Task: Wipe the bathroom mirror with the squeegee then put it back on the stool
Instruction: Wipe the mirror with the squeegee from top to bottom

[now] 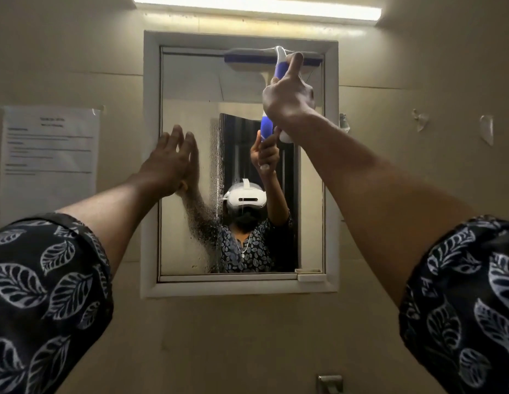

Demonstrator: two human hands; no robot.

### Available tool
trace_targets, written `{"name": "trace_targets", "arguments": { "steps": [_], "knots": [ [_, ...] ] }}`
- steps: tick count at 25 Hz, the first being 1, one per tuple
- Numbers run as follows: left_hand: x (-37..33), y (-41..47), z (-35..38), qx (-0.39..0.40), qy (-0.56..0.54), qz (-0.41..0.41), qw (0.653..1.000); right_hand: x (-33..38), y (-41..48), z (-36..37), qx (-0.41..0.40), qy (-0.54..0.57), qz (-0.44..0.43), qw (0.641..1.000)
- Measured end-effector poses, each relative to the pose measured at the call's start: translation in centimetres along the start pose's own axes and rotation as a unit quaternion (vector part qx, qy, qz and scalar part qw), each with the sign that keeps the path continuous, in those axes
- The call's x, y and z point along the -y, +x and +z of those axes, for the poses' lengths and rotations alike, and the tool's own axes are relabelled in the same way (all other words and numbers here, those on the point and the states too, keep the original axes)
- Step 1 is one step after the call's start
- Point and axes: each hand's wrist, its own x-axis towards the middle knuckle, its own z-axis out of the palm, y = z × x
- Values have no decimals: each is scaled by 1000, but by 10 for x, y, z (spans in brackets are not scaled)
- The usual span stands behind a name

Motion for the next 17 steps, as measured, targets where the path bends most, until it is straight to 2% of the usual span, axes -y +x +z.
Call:
{"name": "trace_targets", "arguments": {
  "steps": [3, 6, 12, 17],
  "knots": [
    [-2, -1, -1, 3, 8, 1, 1000, -3, -13, -10, 23, -53, 13, 998],
    [-4, -2, -4, 6, 10, -5, 1000, -11, -53, -21, 64, -33, 39, 997],
    [-7, -1, -8, 17, 21, -15, 1000, -68, -212, -25, 150, -39, 112, 982],
    [-4, 0, -4, 15, 19, -12, 1000, -101, -296, -13, 249, -112, 202, 940]
  ]
}}
